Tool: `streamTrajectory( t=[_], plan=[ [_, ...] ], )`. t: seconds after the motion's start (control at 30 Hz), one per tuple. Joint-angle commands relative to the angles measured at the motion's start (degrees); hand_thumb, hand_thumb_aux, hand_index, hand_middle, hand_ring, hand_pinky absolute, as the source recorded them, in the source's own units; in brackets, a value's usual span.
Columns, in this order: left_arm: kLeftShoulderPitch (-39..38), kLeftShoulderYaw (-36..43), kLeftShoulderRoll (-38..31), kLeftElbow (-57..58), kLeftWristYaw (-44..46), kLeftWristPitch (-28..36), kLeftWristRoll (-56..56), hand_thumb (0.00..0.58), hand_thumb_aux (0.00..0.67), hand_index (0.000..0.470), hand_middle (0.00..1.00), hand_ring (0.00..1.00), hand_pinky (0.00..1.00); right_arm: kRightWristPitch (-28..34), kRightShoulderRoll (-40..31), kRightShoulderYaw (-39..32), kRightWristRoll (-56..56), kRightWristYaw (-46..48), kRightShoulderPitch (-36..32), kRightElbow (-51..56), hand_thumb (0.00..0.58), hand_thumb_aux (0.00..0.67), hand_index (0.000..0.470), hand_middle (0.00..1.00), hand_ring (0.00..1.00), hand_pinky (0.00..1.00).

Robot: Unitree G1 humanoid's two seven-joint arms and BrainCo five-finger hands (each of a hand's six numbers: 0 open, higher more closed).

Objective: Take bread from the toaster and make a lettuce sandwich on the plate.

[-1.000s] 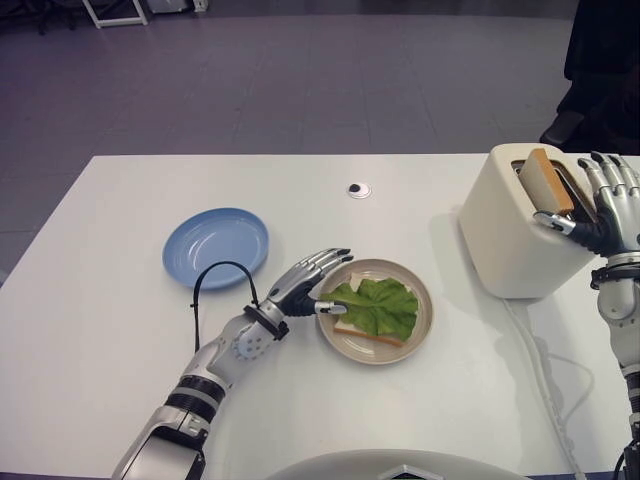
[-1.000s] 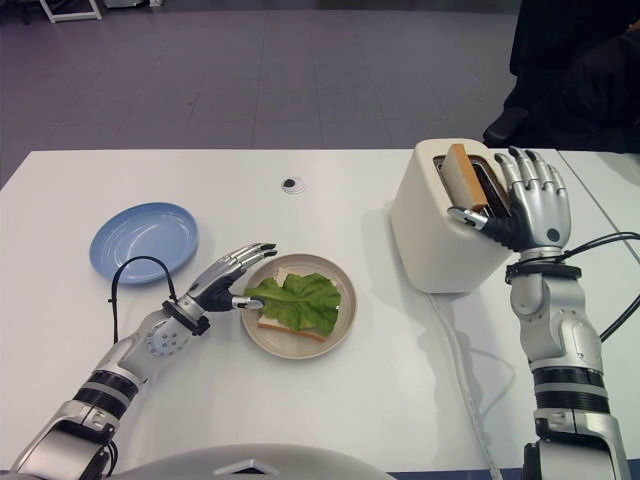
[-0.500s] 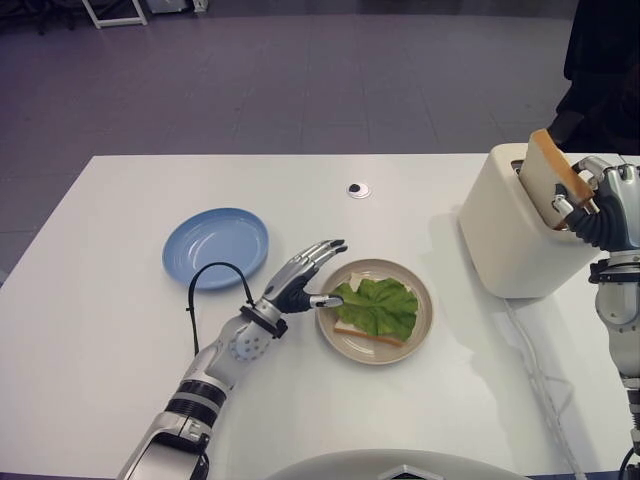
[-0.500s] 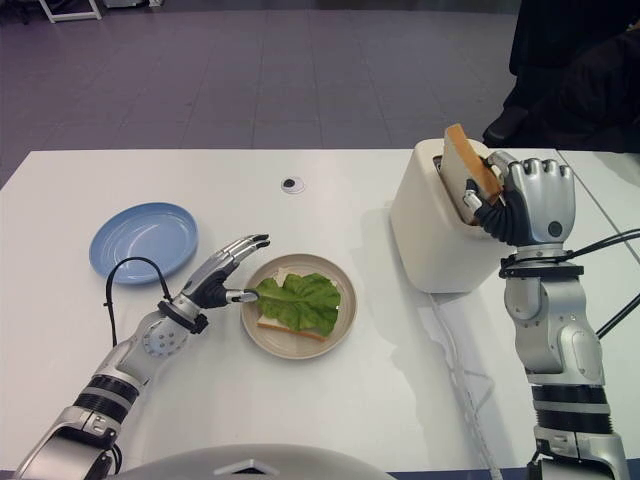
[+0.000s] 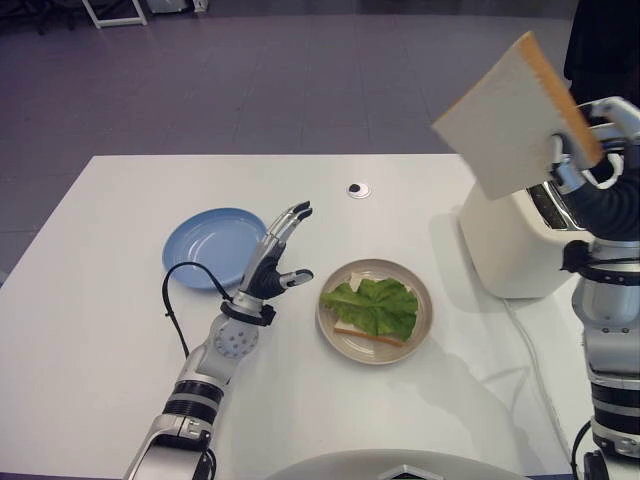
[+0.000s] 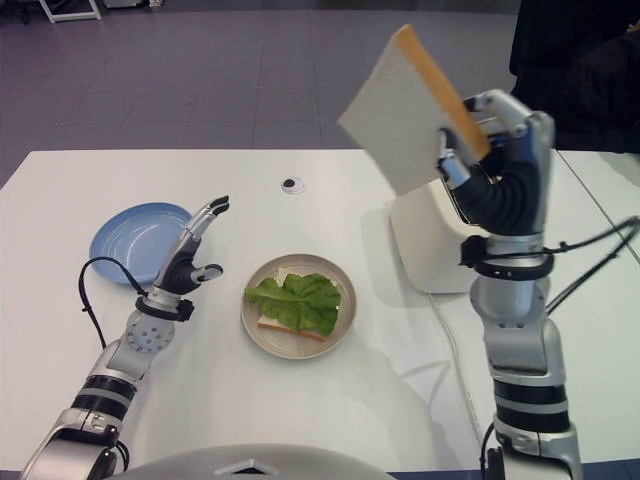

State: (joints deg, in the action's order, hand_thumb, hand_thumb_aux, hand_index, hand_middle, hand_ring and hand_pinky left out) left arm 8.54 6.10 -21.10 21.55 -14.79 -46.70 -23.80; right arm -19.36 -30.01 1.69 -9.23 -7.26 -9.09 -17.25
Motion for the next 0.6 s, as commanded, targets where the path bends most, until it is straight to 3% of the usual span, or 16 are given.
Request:
streamTrajectory(
  t=[0.03, 0.27, 0.5, 0.6],
  plan=[
    [-0.6, -4.7, -0.1, -3.7, -1.9, -2.8, 3.3, 0.0, 0.0, 0.0, 0.0, 0.0, 0.0, 2.9, 3.5, -9.0, 11.3, 15.4, 1.8, 6.5, 0.58, 0.67, 0.47, 1.0, 1.0, 1.0],
    [-2.2, -7.7, -0.5, -6.4, 0.3, -6.7, 6.8, 0.0, 0.0, 0.0, 0.0, 0.0, 0.0, 6.1, 6.8, -13.8, 18.8, 33.6, -0.1, 19.6, 0.58, 0.67, 0.47, 1.0, 1.0, 1.0],
    [-3.9, -4.0, -2.8, -8.1, 8.0, -11.5, 4.6, 0.0, 0.0, 0.0, 0.0, 0.0, 0.0, 4.9, 7.2, -12.4, 16.9, 38.9, -1.5, 27.7, 0.58, 0.67, 0.47, 1.0, 1.0, 1.0],
    [-5.6, 1.5, -4.5, -10.4, 14.0, -12.6, -0.4, 0.0, 0.0, 0.0, 0.0, 0.0, 0.0, 3.5, 7.5, -12.1, 13.9, 37.8, -2.8, 31.8, 0.58, 0.67, 0.47, 1.0, 1.0, 1.0]
  ],
)
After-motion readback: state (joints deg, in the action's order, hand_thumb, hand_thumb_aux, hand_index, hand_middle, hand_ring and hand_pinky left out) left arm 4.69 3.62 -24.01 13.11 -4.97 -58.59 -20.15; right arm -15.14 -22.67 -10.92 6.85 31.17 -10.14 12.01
